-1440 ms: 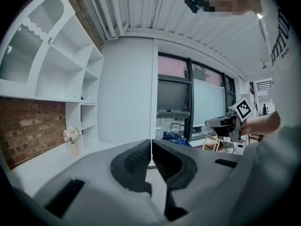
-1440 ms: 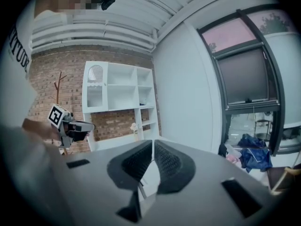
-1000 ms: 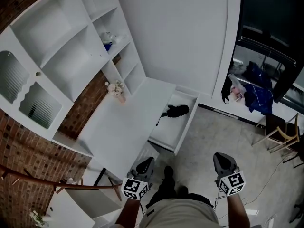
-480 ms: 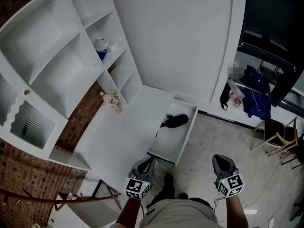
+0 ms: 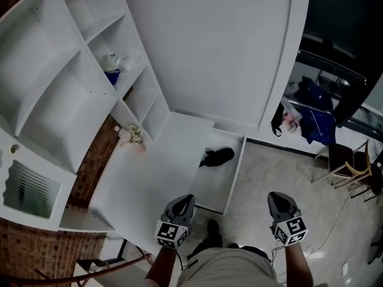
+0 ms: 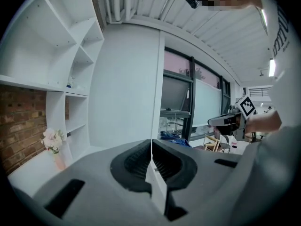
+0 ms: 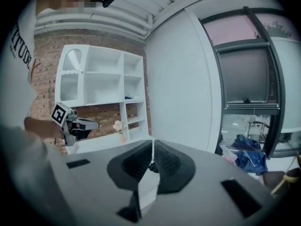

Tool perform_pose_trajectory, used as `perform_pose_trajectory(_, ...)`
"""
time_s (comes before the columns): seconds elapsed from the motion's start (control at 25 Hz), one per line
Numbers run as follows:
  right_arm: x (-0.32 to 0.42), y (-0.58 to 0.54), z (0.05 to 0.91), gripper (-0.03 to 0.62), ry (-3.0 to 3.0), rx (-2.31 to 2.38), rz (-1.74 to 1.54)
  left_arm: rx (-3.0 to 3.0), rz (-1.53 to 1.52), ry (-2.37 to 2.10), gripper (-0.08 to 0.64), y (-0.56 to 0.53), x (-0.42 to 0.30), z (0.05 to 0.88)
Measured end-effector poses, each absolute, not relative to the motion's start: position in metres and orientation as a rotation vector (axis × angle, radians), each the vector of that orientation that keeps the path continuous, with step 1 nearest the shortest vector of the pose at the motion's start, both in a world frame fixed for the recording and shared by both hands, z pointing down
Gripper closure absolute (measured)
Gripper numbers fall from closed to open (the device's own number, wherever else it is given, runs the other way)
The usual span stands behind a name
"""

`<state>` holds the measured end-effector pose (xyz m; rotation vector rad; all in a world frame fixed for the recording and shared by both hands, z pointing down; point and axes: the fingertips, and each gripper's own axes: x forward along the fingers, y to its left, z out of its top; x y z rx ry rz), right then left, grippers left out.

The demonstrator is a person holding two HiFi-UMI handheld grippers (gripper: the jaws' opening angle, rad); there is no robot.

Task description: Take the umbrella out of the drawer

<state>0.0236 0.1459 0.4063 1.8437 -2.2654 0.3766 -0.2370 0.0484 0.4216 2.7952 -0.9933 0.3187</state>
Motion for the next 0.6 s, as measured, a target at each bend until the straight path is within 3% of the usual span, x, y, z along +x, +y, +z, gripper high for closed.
perform_pose_trajectory(0.6,0.006,0.082,0.385,0.56,-2.164,1.979,0.246,2.833,0.223,-0.876,0.534,-0.033,-0.247,0.421)
